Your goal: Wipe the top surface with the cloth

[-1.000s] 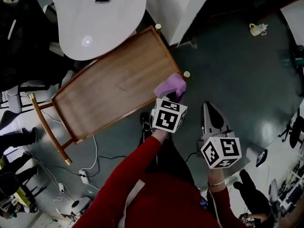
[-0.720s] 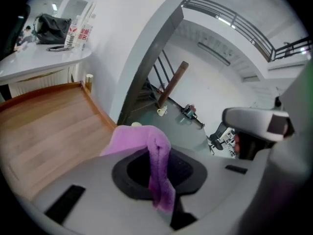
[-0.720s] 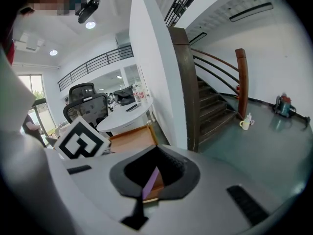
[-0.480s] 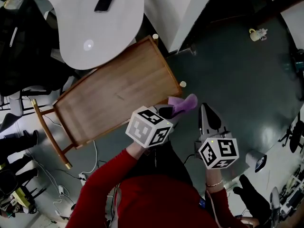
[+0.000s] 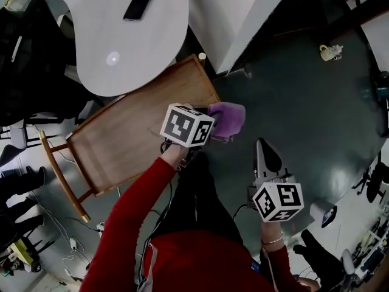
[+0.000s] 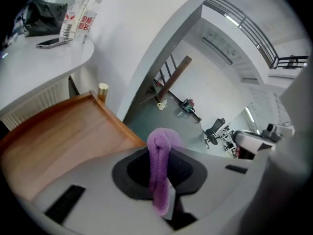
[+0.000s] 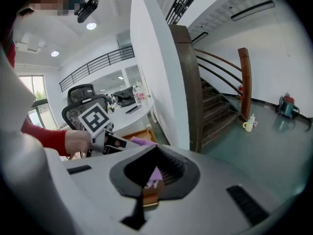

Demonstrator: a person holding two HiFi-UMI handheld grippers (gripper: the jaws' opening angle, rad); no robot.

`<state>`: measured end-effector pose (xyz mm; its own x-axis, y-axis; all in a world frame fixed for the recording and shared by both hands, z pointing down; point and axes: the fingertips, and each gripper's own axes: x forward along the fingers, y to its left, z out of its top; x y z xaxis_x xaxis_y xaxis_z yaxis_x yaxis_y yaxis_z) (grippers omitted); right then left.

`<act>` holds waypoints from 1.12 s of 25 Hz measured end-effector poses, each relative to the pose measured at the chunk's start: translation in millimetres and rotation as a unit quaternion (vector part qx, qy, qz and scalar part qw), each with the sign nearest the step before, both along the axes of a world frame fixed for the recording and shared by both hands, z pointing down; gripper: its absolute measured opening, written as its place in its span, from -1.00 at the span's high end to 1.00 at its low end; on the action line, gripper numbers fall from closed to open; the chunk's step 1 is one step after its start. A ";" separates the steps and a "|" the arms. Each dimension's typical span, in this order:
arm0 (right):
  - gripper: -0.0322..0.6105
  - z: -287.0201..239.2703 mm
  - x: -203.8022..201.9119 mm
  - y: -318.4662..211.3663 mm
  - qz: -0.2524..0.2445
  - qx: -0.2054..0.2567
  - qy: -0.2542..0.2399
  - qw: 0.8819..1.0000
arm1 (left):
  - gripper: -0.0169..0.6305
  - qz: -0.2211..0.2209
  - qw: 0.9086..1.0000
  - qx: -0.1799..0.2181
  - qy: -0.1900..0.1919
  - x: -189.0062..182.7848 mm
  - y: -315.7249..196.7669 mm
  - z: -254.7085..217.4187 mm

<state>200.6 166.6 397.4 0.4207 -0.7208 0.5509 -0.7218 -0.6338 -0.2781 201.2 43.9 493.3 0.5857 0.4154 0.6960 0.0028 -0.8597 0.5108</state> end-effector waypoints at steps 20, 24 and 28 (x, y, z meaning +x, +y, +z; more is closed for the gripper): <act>0.86 11.6 8.5 -45.3 -0.044 -0.012 -0.014 0.999 | 0.79 -0.261 0.948 0.171 0.061 63.0 -181.8 -29.6; 0.86 13.2 7.3 -47.6 -0.051 -0.012 -0.016 0.998 | 0.79 -0.256 0.948 0.173 0.081 62.6 -181.2 -39.2; 0.87 13.8 10.2 -47.9 -0.061 -0.012 -0.015 0.998 | 0.79 -0.233 0.953 0.112 0.156 59.0 -141.9 -78.3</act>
